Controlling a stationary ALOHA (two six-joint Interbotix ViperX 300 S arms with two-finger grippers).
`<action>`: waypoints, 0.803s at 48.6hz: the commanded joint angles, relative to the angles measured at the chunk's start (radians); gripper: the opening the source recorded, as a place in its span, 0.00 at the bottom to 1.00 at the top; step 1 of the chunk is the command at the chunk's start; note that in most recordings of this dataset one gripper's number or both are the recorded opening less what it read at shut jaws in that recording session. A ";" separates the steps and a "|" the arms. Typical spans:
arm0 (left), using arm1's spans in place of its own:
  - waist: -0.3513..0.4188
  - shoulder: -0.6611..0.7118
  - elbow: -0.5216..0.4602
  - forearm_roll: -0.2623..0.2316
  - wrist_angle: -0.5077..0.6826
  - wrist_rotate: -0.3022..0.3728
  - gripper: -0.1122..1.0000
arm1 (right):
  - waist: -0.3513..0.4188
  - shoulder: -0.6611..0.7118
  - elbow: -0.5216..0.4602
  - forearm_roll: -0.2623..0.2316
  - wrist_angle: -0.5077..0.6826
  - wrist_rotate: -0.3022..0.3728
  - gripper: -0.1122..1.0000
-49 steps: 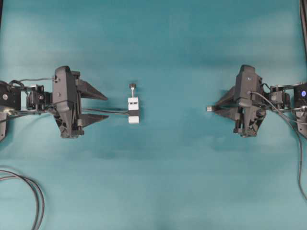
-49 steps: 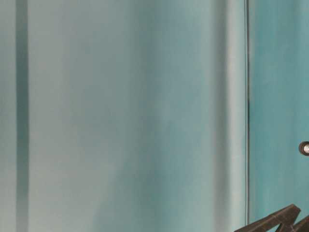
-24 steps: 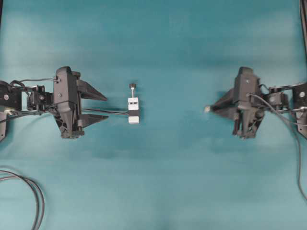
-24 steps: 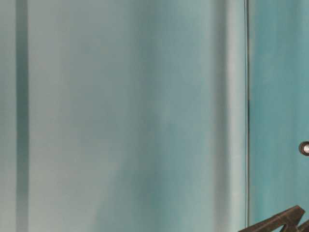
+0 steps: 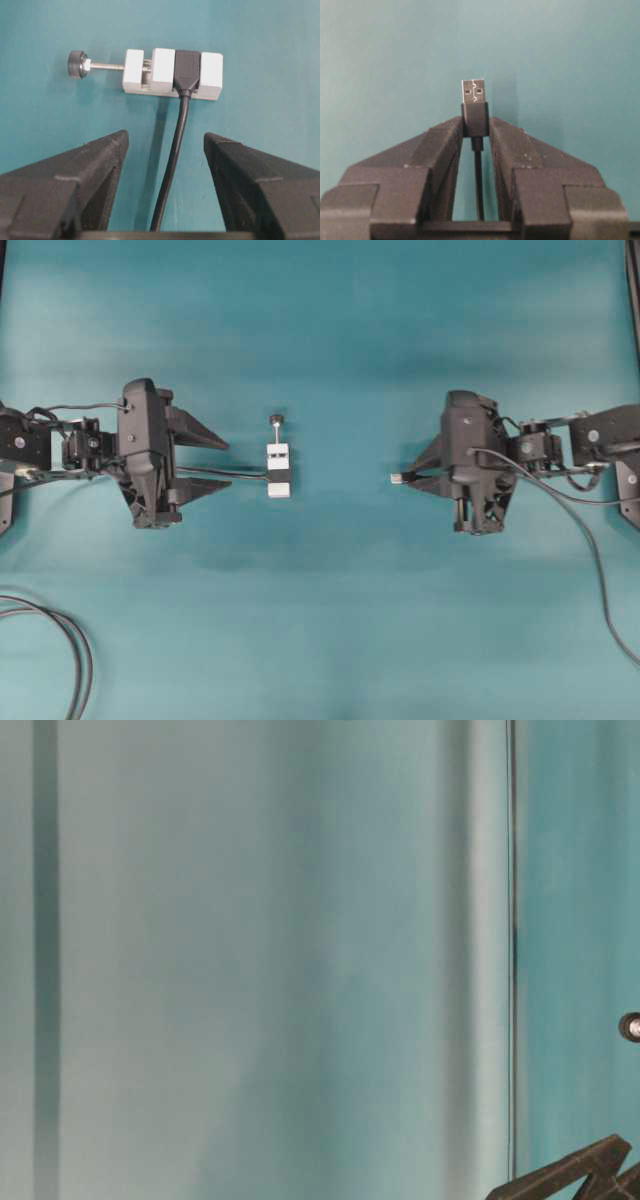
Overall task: Insert the USB cable into the female connector supported by the left arm.
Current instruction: 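Close the right gripper on the black USB-A plug, then lift the USB plug and carry it left toward the clamp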
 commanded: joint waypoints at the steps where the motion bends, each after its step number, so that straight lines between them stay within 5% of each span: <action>1: 0.000 0.000 -0.023 -0.002 -0.011 0.002 0.73 | -0.014 -0.014 -0.049 -0.003 0.041 0.000 0.30; 16: 0.002 0.043 -0.044 -0.002 -0.011 0.002 0.73 | -0.061 -0.008 -0.195 -0.003 0.314 0.000 0.30; 39: 0.002 0.109 -0.046 -0.002 -0.129 -0.008 0.72 | -0.054 0.061 -0.295 -0.003 0.364 0.044 0.30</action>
